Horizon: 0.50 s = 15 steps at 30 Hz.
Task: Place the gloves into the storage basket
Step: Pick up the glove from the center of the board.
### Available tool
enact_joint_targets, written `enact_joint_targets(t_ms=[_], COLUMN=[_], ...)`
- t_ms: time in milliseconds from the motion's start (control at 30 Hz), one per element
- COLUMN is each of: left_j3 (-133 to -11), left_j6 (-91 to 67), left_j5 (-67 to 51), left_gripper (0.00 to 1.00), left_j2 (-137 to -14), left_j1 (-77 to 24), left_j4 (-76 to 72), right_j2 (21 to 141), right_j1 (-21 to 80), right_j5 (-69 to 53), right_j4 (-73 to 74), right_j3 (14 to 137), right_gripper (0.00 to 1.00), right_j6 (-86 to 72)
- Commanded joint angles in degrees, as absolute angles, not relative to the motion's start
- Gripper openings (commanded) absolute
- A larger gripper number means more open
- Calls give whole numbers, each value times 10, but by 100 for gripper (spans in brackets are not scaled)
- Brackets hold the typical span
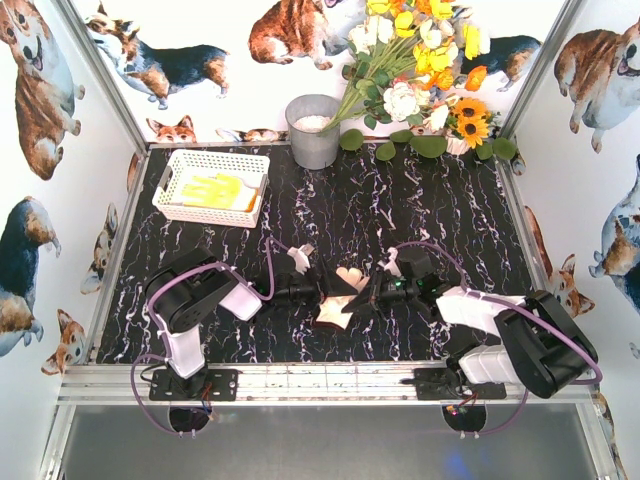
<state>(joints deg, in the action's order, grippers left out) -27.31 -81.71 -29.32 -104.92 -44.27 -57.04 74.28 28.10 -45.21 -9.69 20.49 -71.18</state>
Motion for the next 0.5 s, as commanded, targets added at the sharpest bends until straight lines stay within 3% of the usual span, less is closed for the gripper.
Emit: enact_joint_targets(t_ms=[0, 133, 300, 467], left_j3=[-283, -281, -286, -284], left_j6=[-831, -837, -846, -845], left_j5=[-293, -285, -291, -293], left_gripper=[83, 77, 51, 38], left_j2=[-1060, -1058, -1063, -1061], left_j1=[-437, -433, -434, -433], left_j4=[-625, -638, -653, -654], right_j2=[744, 743, 743, 739], right_j1=[281, 281, 281, 281], right_j5=[-505, -518, -529, -542], right_j4=[-133, -128, -112, -84], right_j3=[233, 234, 244, 257], right_gripper=[0, 0, 0, 0], right_j6=[-687, -677, -659, -635])
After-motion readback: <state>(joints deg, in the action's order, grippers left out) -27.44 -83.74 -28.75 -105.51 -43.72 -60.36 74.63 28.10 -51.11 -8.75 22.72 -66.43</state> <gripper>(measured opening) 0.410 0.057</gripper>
